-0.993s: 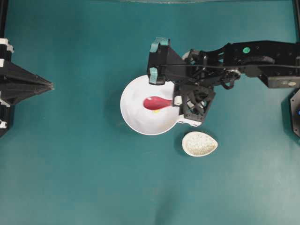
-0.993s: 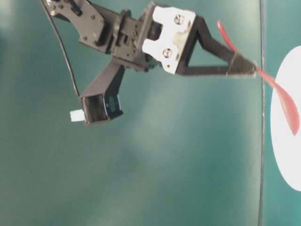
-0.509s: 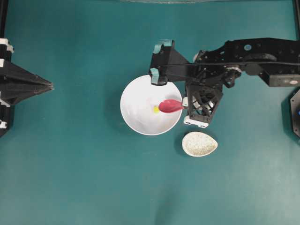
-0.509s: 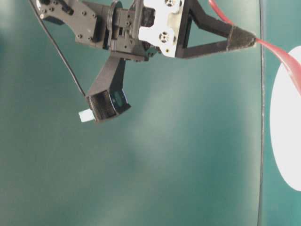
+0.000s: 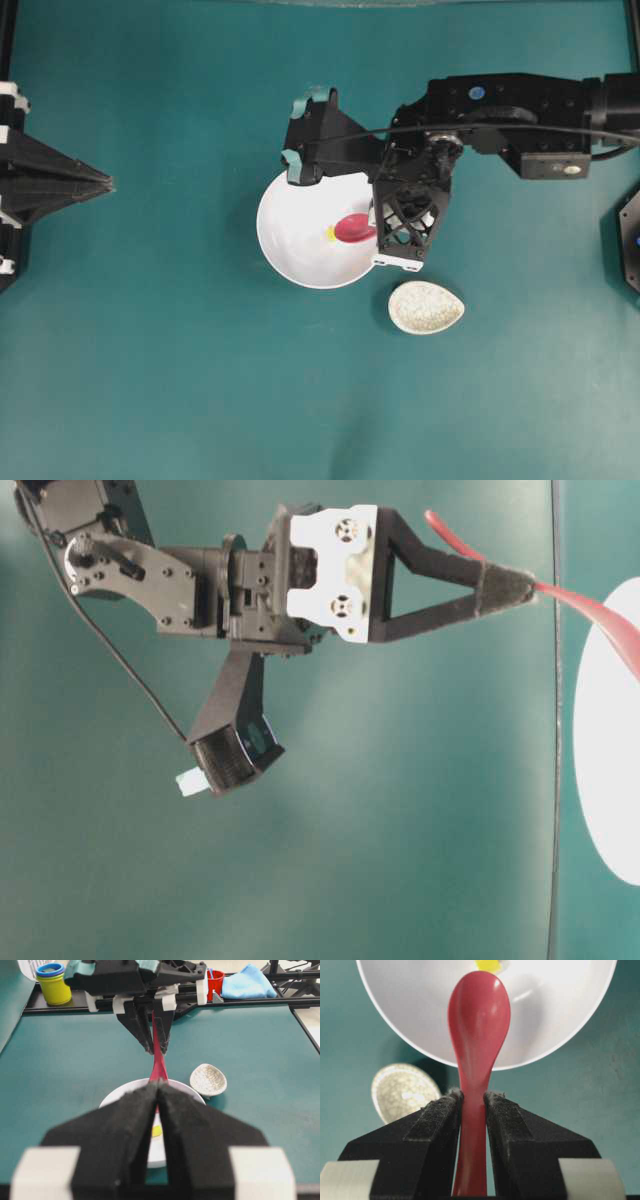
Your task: Scoop the yellow hexagonal prism block from the bowl with a spoon using the right arm.
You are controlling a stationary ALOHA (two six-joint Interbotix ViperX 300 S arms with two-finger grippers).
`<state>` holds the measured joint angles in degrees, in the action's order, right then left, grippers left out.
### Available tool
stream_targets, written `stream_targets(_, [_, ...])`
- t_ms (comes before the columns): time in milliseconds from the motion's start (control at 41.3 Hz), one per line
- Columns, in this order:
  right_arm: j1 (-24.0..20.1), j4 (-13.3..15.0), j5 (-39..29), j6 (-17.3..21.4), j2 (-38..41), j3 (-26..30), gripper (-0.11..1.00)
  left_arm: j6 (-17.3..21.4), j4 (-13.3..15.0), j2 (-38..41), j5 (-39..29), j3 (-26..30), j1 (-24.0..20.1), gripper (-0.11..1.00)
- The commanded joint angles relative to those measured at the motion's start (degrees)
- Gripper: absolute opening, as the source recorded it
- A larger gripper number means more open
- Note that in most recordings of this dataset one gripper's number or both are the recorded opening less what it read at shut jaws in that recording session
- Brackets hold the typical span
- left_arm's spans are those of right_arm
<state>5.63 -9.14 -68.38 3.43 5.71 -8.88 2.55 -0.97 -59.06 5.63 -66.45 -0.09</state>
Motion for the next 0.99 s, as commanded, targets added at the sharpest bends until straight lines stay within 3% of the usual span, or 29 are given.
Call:
stream_targets(0, [0.1, -0.4, -0.8, -0.1, -0.7, 2.1, 0.24, 0.0, 0.1, 0.3, 0.5, 1.8, 0.0, 0.09])
stream_targets(969, [0.0, -0.9, -0.4, -1.4, 3.4, 2.1, 0.24, 0.0, 0.1, 0.2, 0.6, 1.8, 0.0, 0.09])
